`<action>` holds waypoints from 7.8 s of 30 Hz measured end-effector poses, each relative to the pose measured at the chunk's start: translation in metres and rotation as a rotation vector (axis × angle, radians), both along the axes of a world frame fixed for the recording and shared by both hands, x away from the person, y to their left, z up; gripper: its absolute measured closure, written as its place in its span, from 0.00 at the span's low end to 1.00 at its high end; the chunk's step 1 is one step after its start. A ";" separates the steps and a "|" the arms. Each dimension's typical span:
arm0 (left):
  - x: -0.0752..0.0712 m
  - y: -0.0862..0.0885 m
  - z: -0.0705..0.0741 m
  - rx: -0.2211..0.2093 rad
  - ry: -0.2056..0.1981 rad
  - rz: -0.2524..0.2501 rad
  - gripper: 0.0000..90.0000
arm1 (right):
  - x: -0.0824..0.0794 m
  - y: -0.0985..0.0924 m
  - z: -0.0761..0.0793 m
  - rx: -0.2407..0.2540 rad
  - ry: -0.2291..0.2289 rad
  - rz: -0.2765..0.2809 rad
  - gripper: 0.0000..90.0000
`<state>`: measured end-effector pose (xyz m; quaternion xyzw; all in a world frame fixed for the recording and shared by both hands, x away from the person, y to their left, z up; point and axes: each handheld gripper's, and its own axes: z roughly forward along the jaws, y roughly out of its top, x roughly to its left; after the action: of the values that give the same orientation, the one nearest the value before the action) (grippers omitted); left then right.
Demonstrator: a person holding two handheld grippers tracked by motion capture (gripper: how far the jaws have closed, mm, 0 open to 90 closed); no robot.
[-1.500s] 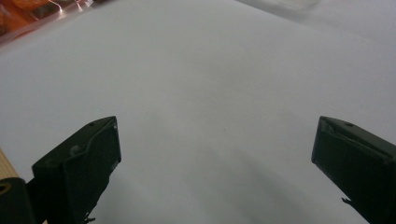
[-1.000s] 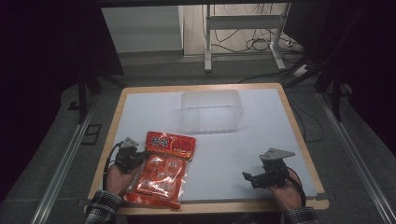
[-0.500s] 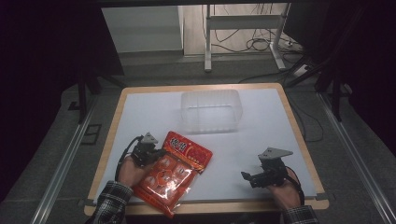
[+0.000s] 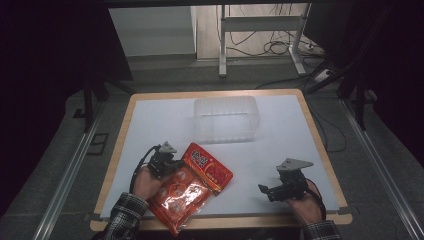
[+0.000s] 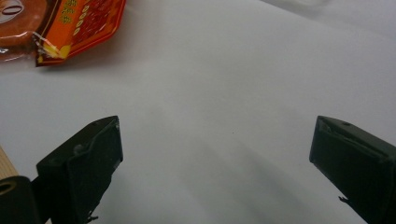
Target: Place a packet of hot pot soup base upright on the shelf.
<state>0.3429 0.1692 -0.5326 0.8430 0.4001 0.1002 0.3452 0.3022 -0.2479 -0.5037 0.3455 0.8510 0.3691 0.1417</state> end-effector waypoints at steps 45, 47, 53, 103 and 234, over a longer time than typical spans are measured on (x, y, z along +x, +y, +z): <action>-0.053 0.027 0.012 -0.170 -0.158 0.080 0.26 | 0.002 0.013 0.000 0.103 0.008 0.040 0.00; -0.058 0.029 0.011 -0.175 -0.155 0.085 0.22 | 0.002 0.016 0.000 0.105 0.010 0.048 0.00; -0.066 0.036 0.009 -0.159 -0.146 0.090 0.12 | 0.004 0.023 -0.002 0.112 0.018 0.073 0.00; -0.102 0.047 0.010 -0.053 -0.273 0.109 0.03 | 0.022 0.111 -0.018 0.040 0.238 0.238 0.38; -0.101 0.057 0.007 -0.054 -0.227 0.147 0.04 | 0.107 0.049 0.213 0.412 0.160 0.173 0.99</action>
<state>0.2417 0.2260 -0.5258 0.7852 0.4215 0.2093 0.4026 0.4089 -0.1992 -0.2907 0.3212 0.7927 0.5172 -0.0317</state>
